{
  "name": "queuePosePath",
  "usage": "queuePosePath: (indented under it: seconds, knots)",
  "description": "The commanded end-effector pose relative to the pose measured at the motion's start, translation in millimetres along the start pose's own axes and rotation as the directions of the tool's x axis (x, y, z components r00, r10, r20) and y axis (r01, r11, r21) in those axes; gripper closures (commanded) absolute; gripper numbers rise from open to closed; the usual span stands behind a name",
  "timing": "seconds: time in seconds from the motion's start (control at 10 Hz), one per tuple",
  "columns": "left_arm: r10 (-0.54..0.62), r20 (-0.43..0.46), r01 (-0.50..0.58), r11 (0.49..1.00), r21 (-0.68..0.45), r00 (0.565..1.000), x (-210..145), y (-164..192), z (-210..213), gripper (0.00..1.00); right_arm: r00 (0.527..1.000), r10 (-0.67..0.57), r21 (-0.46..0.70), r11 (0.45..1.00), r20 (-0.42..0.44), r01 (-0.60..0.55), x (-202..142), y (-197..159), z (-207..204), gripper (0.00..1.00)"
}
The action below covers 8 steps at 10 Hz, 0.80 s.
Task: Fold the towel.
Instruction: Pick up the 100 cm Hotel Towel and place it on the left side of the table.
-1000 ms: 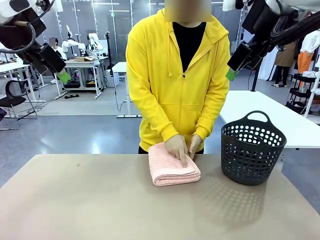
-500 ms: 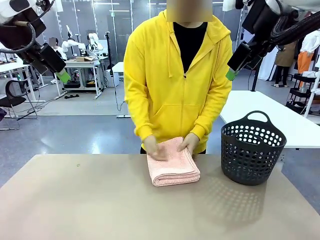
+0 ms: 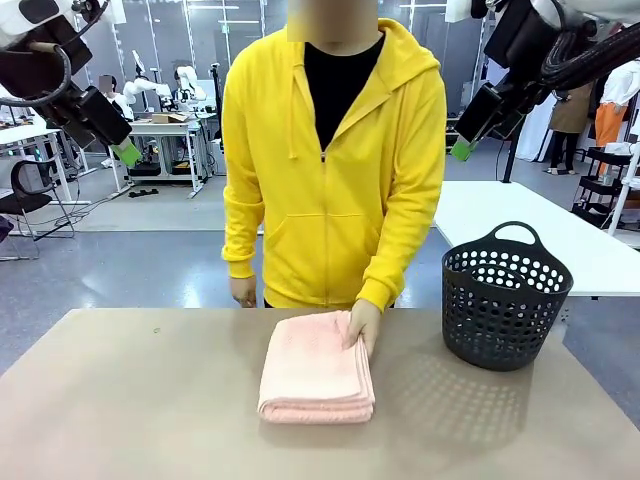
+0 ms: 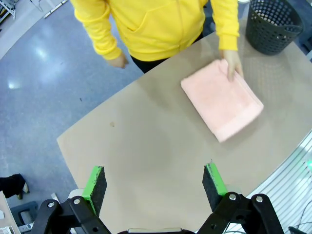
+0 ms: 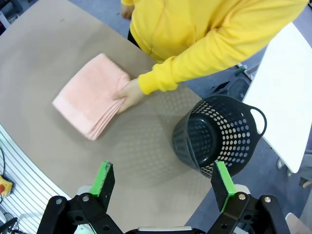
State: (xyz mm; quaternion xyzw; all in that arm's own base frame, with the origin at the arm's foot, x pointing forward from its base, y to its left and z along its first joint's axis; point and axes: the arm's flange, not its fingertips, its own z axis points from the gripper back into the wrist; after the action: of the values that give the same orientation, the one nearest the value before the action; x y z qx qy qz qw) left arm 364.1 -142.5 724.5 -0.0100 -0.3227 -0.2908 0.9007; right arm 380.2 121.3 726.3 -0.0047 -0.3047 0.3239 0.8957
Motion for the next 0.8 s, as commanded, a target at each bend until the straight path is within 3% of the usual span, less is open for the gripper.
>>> queuePosePath:
  seconds: [0.0,0.7]
  knots:
    - [0.013,-0.006,-0.013,1.000,-0.007,1.000,3.9,0.1,2.8,0.00,1.000,-0.010,0.003,1.000,-0.005,0.010,-0.2,-0.1,0.7,0.00]
    - [0.013,-0.006,-0.013,1.000,-0.007,1.000,3.9,0.1,2.8,0.00,1.000,-0.010,0.003,1.000,-0.005,0.010,-0.2,-0.1,0.7,0.00]
